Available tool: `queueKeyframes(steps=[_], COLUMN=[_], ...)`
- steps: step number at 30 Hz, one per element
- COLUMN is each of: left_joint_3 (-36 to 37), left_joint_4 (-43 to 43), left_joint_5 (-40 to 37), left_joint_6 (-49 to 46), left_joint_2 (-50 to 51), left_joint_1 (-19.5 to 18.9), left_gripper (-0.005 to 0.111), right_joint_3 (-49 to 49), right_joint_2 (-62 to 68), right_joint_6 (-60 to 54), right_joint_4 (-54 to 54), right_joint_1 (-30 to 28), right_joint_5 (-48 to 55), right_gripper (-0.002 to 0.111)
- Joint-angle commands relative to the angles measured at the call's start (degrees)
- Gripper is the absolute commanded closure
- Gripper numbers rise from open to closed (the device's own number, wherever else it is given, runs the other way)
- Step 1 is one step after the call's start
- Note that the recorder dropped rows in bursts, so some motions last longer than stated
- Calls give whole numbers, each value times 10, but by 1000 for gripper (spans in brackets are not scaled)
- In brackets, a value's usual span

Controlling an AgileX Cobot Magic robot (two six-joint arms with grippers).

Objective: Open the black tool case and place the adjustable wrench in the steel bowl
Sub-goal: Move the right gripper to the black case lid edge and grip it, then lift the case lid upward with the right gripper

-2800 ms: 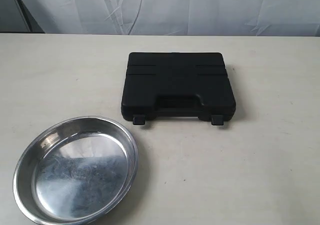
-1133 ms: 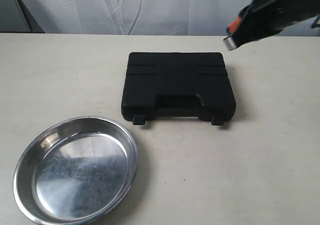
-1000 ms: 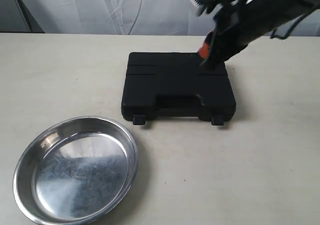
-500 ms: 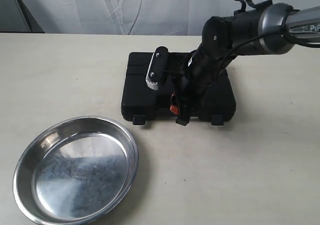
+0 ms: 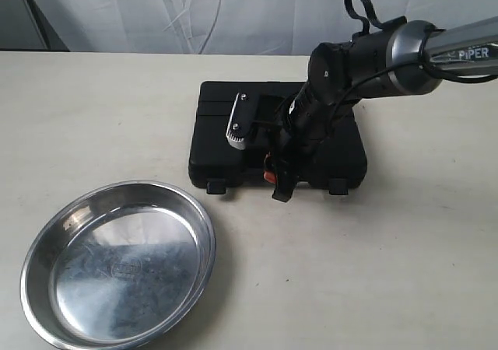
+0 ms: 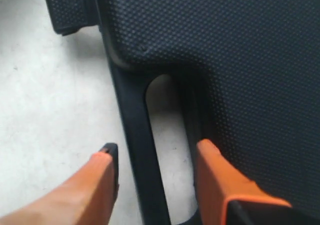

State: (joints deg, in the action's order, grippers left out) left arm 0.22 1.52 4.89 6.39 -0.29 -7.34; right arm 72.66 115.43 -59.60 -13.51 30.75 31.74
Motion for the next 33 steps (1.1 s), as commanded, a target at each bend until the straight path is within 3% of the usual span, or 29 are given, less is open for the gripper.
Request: queueKeyframes(steps=[1, 10, 13, 18, 33], left_joint_3=[-2, -2, -2, -2, -2], left_joint_4=[1, 1, 1, 1, 1], left_joint_5=[3, 3, 3, 3, 3], left_joint_6=[-1, -1, -1, -1, -1], left_joint_2=[3, 3, 3, 3, 3], left_joint_1=[1, 1, 1, 1, 1], left_gripper=[106, 106, 106, 106, 106], right_joint_3=[4, 4, 4, 4, 4], right_joint_2=[9, 16, 18, 21, -12], right_joint_6=[-4, -4, -4, -4, 7], right_joint_4=[6, 6, 6, 6, -49], right_joint_1=[-1, -1, -1, -1, 0], right_joint_5=[-25, -31, -32, -32, -30], right_gripper=[62, 65, 77, 109, 109])
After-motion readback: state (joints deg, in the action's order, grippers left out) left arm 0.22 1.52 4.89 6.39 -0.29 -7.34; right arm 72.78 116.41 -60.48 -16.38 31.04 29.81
